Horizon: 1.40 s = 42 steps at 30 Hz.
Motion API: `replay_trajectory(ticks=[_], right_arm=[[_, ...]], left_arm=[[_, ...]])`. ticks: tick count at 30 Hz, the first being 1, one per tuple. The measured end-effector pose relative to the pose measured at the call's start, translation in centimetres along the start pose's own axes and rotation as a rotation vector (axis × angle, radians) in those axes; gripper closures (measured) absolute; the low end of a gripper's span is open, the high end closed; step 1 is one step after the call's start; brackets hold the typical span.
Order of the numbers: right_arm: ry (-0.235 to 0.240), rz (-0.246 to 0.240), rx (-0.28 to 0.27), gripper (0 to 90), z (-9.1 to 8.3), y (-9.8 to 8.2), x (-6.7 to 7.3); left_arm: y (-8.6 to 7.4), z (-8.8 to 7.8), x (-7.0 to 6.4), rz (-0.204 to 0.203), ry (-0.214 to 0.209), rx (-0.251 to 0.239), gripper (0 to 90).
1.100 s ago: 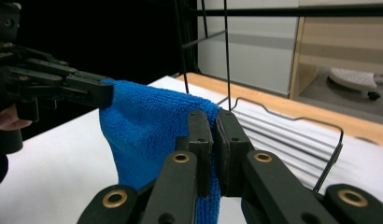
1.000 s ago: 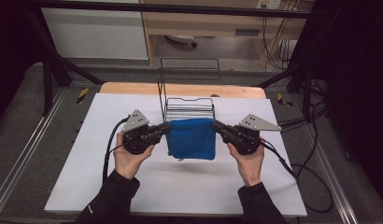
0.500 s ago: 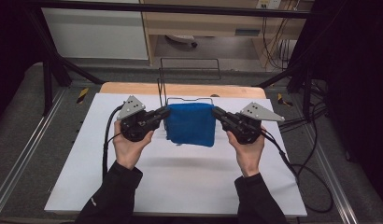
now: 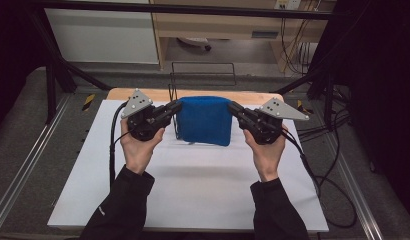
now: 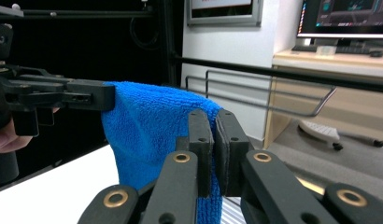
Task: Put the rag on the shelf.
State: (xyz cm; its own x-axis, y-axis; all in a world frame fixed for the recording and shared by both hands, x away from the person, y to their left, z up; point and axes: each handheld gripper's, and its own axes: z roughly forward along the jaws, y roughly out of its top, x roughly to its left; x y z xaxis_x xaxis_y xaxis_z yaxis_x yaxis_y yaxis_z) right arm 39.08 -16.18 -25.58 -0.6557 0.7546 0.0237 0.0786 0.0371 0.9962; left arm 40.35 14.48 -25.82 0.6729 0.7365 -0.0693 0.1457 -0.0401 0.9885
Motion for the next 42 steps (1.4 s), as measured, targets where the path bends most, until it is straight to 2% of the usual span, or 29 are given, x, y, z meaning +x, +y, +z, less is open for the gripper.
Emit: replay_trajectory(ticks=[12,24,28,35,37,42], right_arm=[[-0.022,-0.038,-0.05,86.7,0.2,2.7,0.2],[-0.043,-0.05,-0.1,86.7,0.7,5.1,0.1],[-0.052,-0.058,-0.116,86.6,0.9,6.2,0.1],[-0.069,-0.077,-0.135,86.6,1.5,8.0,-0.3],[-0.074,-0.08,-0.138,86.6,1.7,8.4,-0.4],[-0.079,-0.092,-0.146,86.6,2.3,9.3,-0.6]], left_arm=[[2.3,0.1,0.1,0.017,0.02,-0.059,84.3],[5.2,0.4,0.3,0.036,0.045,-0.122,84.3],[6.1,0.5,0.4,0.019,0.043,-0.148,84.3],[7.7,0.7,0.7,0.026,0.048,-0.177,84.3],[8.1,0.7,0.8,0.036,0.062,-0.186,84.3],[8.8,1.0,1.1,0.03,0.063,-0.201,84.3]])
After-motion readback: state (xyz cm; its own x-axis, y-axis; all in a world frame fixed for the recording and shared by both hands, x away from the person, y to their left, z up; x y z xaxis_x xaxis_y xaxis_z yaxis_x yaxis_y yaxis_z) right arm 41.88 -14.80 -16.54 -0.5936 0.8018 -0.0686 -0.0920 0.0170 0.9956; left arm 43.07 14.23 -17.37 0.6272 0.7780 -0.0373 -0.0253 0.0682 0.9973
